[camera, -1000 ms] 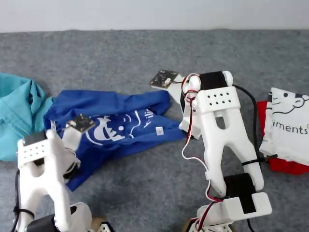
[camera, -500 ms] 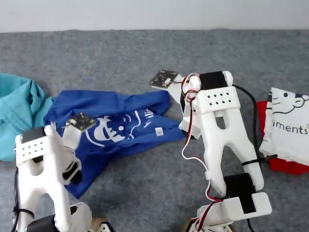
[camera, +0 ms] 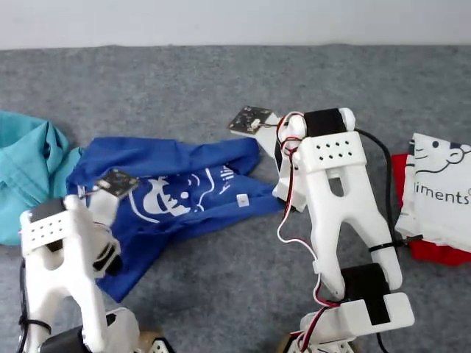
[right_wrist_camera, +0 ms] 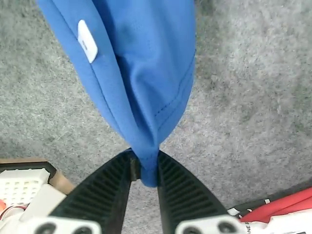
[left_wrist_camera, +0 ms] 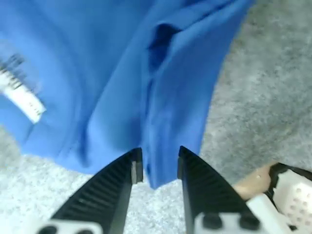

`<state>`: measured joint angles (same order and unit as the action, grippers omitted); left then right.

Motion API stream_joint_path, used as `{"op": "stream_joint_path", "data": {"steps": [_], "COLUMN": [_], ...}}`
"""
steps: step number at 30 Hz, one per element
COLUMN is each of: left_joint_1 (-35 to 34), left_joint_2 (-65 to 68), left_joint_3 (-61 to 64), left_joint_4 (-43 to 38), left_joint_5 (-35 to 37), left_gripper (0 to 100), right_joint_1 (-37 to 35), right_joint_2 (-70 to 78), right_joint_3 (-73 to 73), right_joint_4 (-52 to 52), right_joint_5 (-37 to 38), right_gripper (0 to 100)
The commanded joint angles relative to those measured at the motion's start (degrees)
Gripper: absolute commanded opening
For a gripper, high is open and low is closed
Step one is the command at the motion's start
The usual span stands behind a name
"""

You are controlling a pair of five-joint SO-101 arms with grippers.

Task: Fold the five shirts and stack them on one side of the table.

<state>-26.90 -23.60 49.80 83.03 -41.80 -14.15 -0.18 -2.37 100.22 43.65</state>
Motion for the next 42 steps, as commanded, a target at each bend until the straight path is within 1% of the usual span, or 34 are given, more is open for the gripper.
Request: {"op": "stream_joint_path", "data": {"steps": [1,4,14,22,24,26,27,29,32,38,40,42], "left_joint_1": [-2.2,-2.3,-2.3,-2.3,-2.3,-2.3,-2.3,-2.5,-2.5,-2.4,-2.4,-2.4], "left_joint_2": [-1.2,-1.2,-1.2,-1.2,-1.7,-1.8,-1.8,-1.8,-3.8,-18.6,-23.5,-27.3], "left_joint_3": [-1.3,1.6,8.6,12.9,13.1,12.5,11.9,9.6,3.8,-10.2,-15.3,-19.6], "left_joint_4": [-0.5,-0.6,-9.8,-14.1,-14.0,-13.9,-13.6,-10.6,-3.5,9.3,11.6,12.0], "left_joint_5": [-1.1,-4.0,-3.8,-3.8,-3.8,-3.9,-3.8,-3.8,-3.8,-3.6,-2.7,-0.7], "left_gripper": [13,13,13,13,9,2,1,1,1,1,1,1], "right_joint_1": [0.7,0.7,0.7,0.7,0.7,0.7,0.7,0.7,0.7,0.7,0.7,0.7], "right_joint_2": [-0.7,-0.7,-0.7,-0.7,-0.7,-0.7,-0.7,-0.8,-0.7,-0.7,-0.7,-0.9], "right_joint_3": [-0.7,-0.7,-0.7,-0.7,-0.7,-0.7,-0.7,-0.8,-2.9,-10.6,-13.4,-16.5], "right_joint_4": [1.5,1.5,1.5,1.5,1.5,1.5,1.5,1.6,2.5,2.7,2.7,2.7], "right_joint_5": [-0.6,-0.6,-0.6,-0.6,-0.6,-0.6,-0.6,-0.6,-0.6,-1.8,-1.8,-2.0], "right_gripper": [1.0,1.0,1.0,1.0,1.0,1.0,1.0,1.0,1.0,1.0,1.0,1.0]}}
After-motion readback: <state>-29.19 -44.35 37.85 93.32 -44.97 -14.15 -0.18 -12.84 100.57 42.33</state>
